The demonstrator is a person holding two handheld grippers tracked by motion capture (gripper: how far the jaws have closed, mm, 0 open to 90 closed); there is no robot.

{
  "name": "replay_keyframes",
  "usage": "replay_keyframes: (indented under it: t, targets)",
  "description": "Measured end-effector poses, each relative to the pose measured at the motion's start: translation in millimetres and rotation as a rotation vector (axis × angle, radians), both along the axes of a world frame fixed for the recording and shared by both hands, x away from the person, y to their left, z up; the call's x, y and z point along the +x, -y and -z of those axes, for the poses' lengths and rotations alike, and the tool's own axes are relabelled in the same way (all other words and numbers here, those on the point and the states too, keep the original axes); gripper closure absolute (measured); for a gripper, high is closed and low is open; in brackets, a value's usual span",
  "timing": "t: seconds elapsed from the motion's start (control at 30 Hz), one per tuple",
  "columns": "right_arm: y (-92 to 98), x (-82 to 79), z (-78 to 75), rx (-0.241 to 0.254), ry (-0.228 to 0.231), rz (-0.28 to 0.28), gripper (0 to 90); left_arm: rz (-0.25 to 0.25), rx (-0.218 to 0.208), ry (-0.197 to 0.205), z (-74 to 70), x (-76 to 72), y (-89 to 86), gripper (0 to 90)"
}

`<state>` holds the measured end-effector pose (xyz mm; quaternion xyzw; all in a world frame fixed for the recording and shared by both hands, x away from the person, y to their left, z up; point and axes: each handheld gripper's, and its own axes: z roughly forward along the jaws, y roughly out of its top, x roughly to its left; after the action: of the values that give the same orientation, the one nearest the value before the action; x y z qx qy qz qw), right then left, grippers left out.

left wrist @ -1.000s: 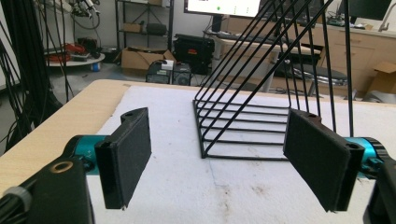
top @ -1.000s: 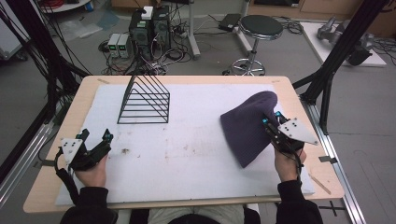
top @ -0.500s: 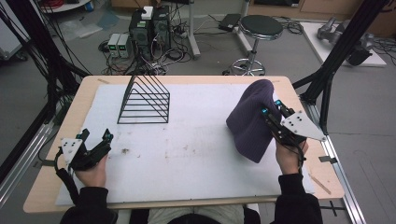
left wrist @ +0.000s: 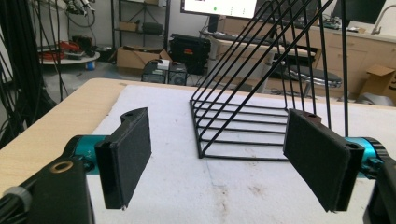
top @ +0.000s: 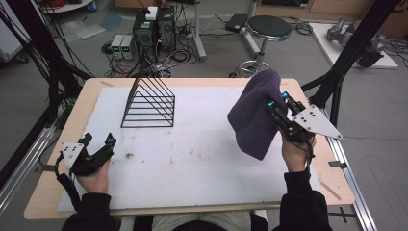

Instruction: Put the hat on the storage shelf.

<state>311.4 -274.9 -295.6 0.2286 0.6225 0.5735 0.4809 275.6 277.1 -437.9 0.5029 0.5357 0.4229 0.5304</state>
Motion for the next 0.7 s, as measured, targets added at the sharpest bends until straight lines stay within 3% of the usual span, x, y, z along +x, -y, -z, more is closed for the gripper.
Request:
replay_keyframes:
  t: [0.17,0.43,0.5,0.7]
  targets:
    - [-15.3,5.2,-11.1,-0.015,0.008,-0.057,75.7,0.039,0.001,0.012,-5.1,2.2,1.2,24.4]
    - [-38.4,13.4,-22.1,0.018,-0.013,-0.175,75.7,0.154,-0.007,0.039,-17.2,7.6,10.0,22.3]
    - [-45.8,15.8,-22.9,0.016,-0.016,-0.208,75.7,0.148,-0.006,0.040,-18.9,8.4,12.0,16.7]
    - [-64.5,19.9,-25.5,0.007,-0.019,-0.270,75.7,0.185,-0.018,0.055,-26.1,11.1,17.1,16.1]
